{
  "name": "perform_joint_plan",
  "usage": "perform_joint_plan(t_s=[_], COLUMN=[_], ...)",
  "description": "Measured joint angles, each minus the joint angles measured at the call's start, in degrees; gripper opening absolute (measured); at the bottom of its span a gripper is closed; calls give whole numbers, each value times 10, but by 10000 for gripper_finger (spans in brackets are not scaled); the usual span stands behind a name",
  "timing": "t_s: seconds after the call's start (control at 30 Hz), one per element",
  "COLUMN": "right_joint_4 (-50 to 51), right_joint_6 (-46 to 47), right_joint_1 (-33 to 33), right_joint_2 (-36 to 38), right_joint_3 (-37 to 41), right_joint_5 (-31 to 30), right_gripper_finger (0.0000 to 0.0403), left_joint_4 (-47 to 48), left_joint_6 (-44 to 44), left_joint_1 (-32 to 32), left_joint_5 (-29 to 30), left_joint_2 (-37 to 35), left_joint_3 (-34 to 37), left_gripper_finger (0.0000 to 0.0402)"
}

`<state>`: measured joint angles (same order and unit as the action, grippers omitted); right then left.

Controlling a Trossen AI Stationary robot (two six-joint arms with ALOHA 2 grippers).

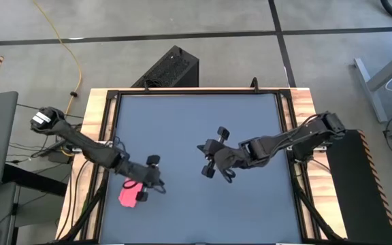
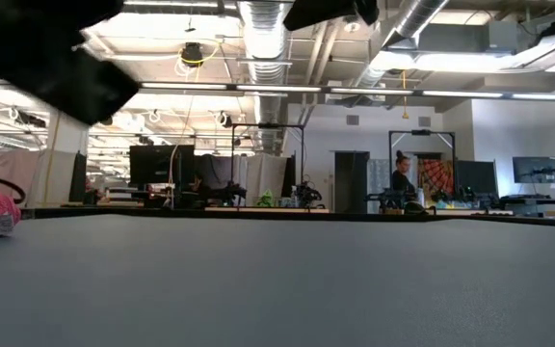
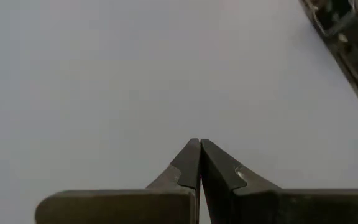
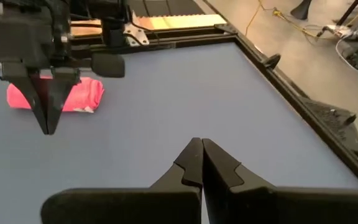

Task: Roll towel
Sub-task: Return to Home Position

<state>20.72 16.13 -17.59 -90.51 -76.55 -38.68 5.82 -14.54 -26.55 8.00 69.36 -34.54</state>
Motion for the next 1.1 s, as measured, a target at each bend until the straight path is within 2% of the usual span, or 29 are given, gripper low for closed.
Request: perform_joint_plan(t_s=[0.13, 0.27, 0.4, 0.6, 0.7, 0.8, 0.93, 1.0, 1.1], right_joint_4=[13, 31, 34, 2, -88, -231, -419, -471, -489], right_joint_6=[-26, -47, -68, -74, -77, -73, -57, -37, -19], right_joint_1=[10, 35, 73, 104, 101, 101, 109, 114, 107], right_joint_2=[14, 31, 48, 145, 223, 297, 354, 372, 388], right_joint_3=[0, 0, 11, 98, 198, 319, 457, 501, 538], right_joint_5=[12, 50, 109, 116, 117, 121, 164, 183, 191], right_gripper_finger=[22, 22, 22, 22, 22, 22, 22, 21, 21], left_joint_4=[51, 113, 134, 137, 117, 81, 62, 56, 46], left_joint_6=[90, 177, 218, 205, 182, 160, 126, 108, 79], left_joint_1=[55, 94, 144, 204, 208, 208, 208, 208, 208], left_joint_5=[-10, 22, 43, 2, -5, -14, -29, -30, -31], left_joint_2=[-1, -25, -99, -254, -333, -405, -495, -536, -585], left_joint_3=[-66, -123, -120, -77, -39, 15, 85, 113, 151], left_gripper_finger=[0, 0, 0, 0, 0, 0, 0, 0, 0])
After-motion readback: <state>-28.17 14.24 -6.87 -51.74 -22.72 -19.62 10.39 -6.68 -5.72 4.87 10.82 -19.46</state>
